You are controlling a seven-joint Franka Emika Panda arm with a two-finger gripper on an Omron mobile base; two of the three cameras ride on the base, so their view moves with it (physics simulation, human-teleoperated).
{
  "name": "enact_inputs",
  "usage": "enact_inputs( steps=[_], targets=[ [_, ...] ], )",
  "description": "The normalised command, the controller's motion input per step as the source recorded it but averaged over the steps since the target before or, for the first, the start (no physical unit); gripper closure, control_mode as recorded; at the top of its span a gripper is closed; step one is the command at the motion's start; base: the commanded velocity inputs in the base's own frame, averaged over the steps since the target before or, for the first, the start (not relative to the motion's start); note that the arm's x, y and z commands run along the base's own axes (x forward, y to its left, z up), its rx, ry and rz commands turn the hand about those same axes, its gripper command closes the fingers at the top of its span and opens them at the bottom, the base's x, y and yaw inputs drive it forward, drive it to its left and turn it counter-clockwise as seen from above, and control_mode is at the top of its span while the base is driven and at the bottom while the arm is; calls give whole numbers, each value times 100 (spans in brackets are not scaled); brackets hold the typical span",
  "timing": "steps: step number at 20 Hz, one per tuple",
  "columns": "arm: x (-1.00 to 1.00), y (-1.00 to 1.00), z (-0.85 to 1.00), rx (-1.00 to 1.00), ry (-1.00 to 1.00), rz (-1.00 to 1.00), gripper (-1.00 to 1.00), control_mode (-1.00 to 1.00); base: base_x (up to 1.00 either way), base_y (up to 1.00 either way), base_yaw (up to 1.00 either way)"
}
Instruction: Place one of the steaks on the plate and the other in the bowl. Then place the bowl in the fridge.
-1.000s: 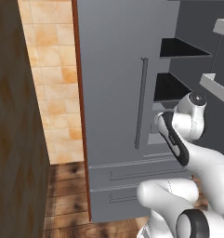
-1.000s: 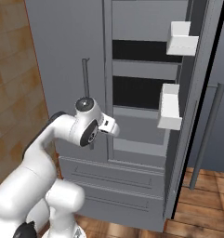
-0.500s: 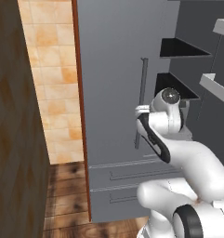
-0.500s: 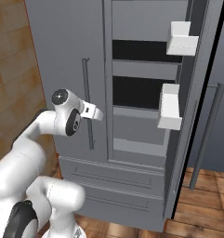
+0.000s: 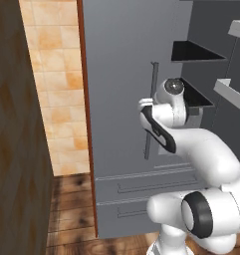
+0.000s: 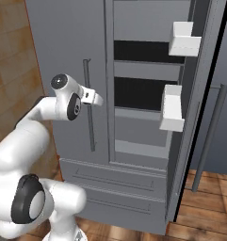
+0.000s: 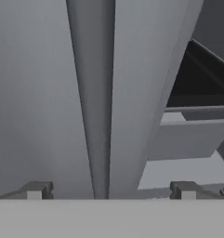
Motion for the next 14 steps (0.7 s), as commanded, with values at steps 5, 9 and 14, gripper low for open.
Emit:
enact_inputs(
  steps=[5,9,14],
  targets=[
    [66,0,0,0,-4,0,-100,-100,0,0,0],
    [64,0,-1,0,0,0,-100,-100,0,0,0],
    [49,0,-2,0,-2,0,-100,-100,0,0,0]
  ],
)
